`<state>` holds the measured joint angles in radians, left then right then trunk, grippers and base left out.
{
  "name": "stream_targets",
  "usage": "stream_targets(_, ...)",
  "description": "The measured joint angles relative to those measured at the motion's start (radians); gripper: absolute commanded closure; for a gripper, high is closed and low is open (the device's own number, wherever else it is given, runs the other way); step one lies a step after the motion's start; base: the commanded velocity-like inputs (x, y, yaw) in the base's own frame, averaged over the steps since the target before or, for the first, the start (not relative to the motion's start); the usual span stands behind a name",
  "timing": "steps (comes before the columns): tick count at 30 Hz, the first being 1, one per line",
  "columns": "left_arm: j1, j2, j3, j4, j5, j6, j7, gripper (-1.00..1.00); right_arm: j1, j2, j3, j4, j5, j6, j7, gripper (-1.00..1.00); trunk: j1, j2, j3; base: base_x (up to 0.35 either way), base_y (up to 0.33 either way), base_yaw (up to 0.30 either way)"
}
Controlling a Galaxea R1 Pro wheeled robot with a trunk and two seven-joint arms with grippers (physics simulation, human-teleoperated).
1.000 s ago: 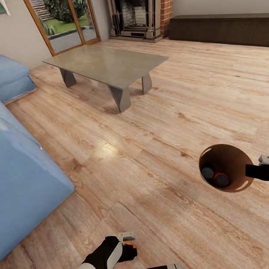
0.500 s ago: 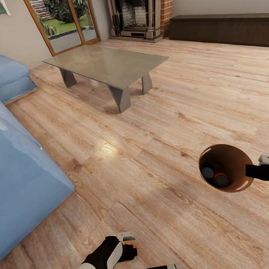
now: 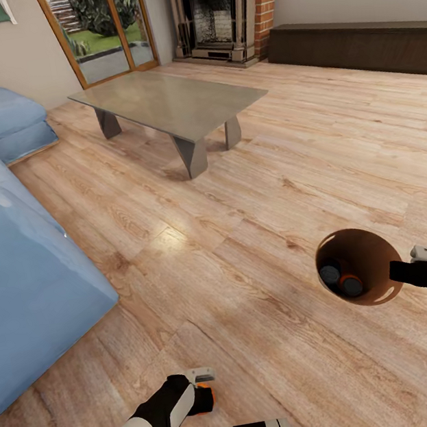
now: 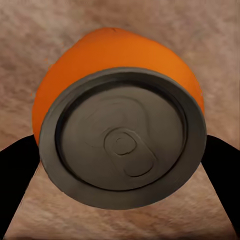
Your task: Put the three can of soda from the living room inside the tash can in the kitchen.
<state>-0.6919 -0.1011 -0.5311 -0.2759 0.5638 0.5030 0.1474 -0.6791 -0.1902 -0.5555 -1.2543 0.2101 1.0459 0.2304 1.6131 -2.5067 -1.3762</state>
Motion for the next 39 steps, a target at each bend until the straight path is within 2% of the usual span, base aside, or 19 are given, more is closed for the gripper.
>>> stream_targets(5, 0.000, 0.000, 0.000, 0.000, 0.000, -0.017, -0.001, 1.00, 0.000, 0.000, 0.000, 0.000, 0.000, 0.000, 0.000, 1.00, 0.000, 0.000, 0.000, 0.000, 0.000, 0.000)
stream_targets(11, 0.000, -0.002, -0.005, -0.005, -0.008, -0.021, -0.002, 1.00, 0.000, 0.000, 0.001, 0.000, -0.002, 0.000, 0.000, 1.00, -0.003, 0.001, 0.023, 0.000, 0.000, 0.000)
stream_targets(18, 0.000, 0.000, -0.008, -0.055, -0.014, -0.021, -0.002, 1.00, 0.000, 0.000, 0.001, 0.001, 0.002, 0.000, 0.000, 1.00, -0.006, 0.003, 0.050, 0.000, 0.000, 0.000)
stream_targets(30, 0.000, 0.001, -0.010, -0.071, -0.016, -0.020, -0.004, 1.00, 0.001, -0.002, 0.002, 0.007, 0.001, 0.000, 0.000, 1.00, -0.011, 0.006, 0.097, 0.000, 0.000, 0.000)
stream_targets(34, 0.000, 0.001, -0.011, -0.126, -0.014, -0.016, -0.006, 1.00, 0.001, -0.004, 0.002, 0.015, 0.002, 0.000, 0.000, 1.00, -0.013, 0.007, 0.112, 0.000, 0.000, 0.000)
stream_targets(39, 0.001, 0.003, -0.012, -0.172, -0.015, -0.005, -0.005, 1.00, 0.002, -0.004, 0.008, 0.023, 0.006, 0.000, -0.001, 1.00, -0.032, 0.041, 0.128, 0.000, 0.000, 0.000)
